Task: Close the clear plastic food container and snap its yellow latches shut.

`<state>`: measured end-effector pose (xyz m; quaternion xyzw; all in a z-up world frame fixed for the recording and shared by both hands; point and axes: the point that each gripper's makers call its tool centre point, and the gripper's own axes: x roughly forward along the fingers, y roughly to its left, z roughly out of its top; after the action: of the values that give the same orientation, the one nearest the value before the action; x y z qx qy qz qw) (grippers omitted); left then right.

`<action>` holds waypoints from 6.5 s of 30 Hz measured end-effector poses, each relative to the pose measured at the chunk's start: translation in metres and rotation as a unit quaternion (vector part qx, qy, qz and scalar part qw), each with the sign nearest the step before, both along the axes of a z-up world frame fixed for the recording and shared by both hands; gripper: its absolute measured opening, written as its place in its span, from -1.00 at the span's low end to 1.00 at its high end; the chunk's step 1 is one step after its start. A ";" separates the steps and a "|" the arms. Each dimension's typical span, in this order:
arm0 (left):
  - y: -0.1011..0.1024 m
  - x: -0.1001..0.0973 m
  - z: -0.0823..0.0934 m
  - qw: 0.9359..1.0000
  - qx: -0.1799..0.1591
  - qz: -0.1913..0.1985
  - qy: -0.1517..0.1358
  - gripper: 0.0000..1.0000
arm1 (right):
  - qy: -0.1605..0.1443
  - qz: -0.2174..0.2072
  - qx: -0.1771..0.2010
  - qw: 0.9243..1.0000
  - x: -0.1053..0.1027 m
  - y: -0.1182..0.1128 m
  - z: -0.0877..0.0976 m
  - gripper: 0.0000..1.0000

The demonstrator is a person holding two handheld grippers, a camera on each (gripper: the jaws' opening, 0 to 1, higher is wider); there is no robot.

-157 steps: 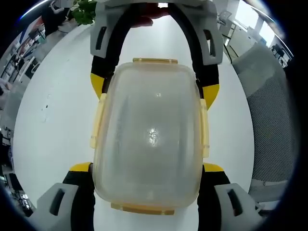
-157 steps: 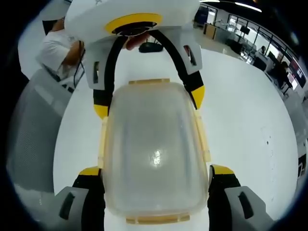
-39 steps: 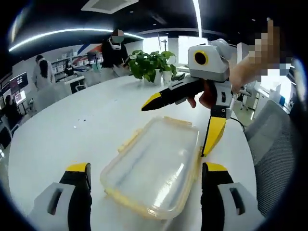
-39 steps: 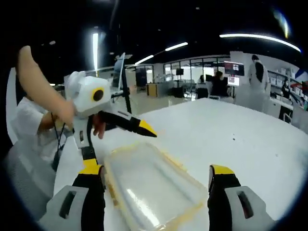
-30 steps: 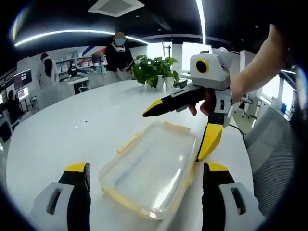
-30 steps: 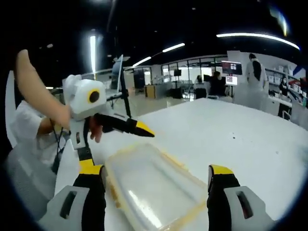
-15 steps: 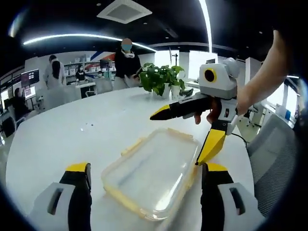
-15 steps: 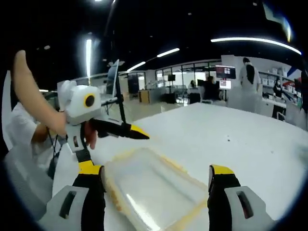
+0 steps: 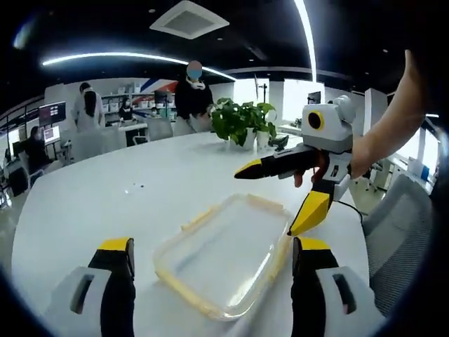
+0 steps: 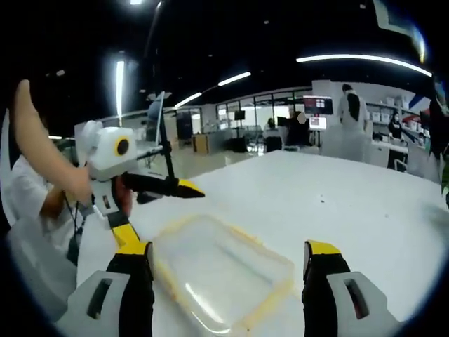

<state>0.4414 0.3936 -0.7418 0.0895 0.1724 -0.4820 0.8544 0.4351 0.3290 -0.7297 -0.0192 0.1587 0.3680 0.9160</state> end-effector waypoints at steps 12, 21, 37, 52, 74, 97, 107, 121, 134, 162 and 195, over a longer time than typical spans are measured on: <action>0.013 -0.005 0.000 0.999 -0.008 0.031 0.004 0.85 | -0.002 -0.022 0.004 1.000 -0.009 -0.012 0.002 0.77; 0.019 -0.008 0.006 0.999 -0.020 0.050 0.008 0.81 | 0.003 -0.040 0.009 0.999 -0.016 -0.022 0.002 0.76; 0.031 -0.013 0.008 0.996 -0.022 0.084 0.011 0.74 | 0.011 -0.061 0.019 0.998 -0.027 -0.034 0.000 0.76; 0.042 -0.018 0.001 0.993 -0.032 0.112 0.026 0.70 | 0.020 -0.090 0.027 0.995 -0.034 -0.054 -0.004 0.73; 0.050 -0.043 0.004 0.988 -0.062 0.135 0.041 0.72 | 0.022 -0.118 0.040 0.992 -0.054 -0.069 0.004 0.72; 0.055 -0.064 0.001 0.986 -0.071 0.140 0.050 0.76 | 0.030 -0.133 0.048 0.989 -0.079 -0.078 0.003 0.68; 0.052 -0.074 0.000 0.987 -0.071 0.136 0.050 0.77 | 0.043 -0.137 0.050 0.988 -0.090 -0.079 -0.003 0.69; 0.051 -0.092 -0.001 0.987 -0.073 0.133 0.059 0.76 | 0.045 -0.128 0.052 0.989 -0.109 -0.075 -0.003 0.68; 0.049 -0.109 0.004 0.986 -0.078 0.134 0.061 0.74 | 0.046 -0.126 0.058 0.989 -0.129 -0.076 -0.001 0.68; 0.050 -0.135 0.025 0.986 -0.086 0.132 0.054 0.74 | 0.034 -0.117 0.068 0.990 -0.152 -0.069 0.018 0.68; 0.061 -0.139 0.011 0.988 -0.053 0.139 0.048 0.79 | 0.057 -0.052 0.007 0.997 -0.168 -0.044 -0.011 0.74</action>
<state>0.3021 0.4550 -0.7311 -0.0036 0.1980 -0.3706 0.9074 0.2670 0.2847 -0.7403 0.0163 0.2095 0.3212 0.9234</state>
